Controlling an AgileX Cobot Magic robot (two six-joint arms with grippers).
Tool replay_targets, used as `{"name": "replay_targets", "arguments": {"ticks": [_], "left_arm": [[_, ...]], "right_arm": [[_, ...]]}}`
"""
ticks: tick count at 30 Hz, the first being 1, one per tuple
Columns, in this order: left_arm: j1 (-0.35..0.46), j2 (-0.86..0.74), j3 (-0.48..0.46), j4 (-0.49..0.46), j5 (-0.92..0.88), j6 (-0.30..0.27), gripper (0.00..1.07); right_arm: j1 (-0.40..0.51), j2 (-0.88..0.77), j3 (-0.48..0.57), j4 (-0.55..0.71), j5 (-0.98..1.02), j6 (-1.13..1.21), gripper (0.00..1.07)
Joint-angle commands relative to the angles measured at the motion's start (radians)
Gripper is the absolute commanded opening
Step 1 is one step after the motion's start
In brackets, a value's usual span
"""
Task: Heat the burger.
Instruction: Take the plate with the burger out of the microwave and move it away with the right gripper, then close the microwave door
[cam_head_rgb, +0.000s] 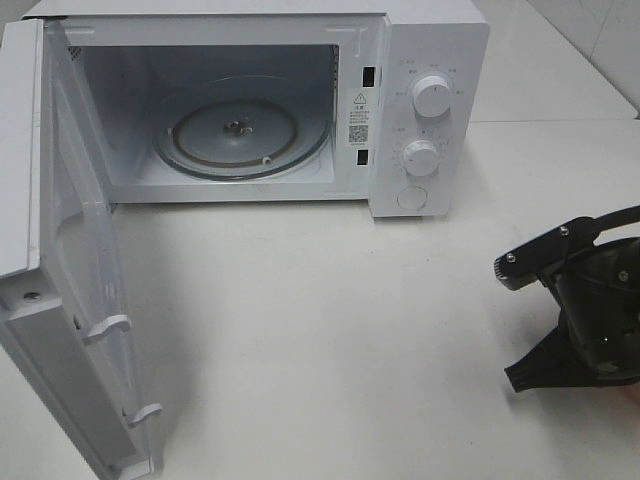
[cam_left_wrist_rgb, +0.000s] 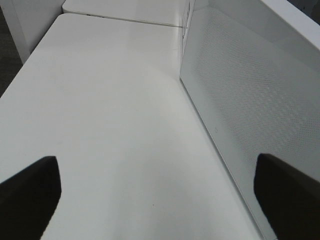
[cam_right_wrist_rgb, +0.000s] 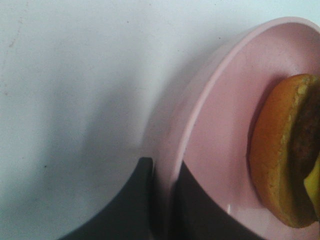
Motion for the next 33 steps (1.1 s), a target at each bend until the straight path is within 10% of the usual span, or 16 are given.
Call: {"name": "replay_targets", "arguments": {"ticks": [1,20,33], "left_arm": [[0.003,-0.017,0.004,-0.008,-0.009,0.002,0.98],[0.003,-0.017,0.004,-0.008,-0.009,0.002,0.98],[0.003,-0.017,0.004,-0.008,-0.009,0.002,0.98]], "right_arm": [[-0.006,0.021,-0.006,-0.075,0.058,0.023,0.04],[-0.006,0.155,-0.006,-0.177,0.039,0.193,0.11],[-0.005,0.001,-0.009,0.025,0.017,-0.028,0.52]]}}
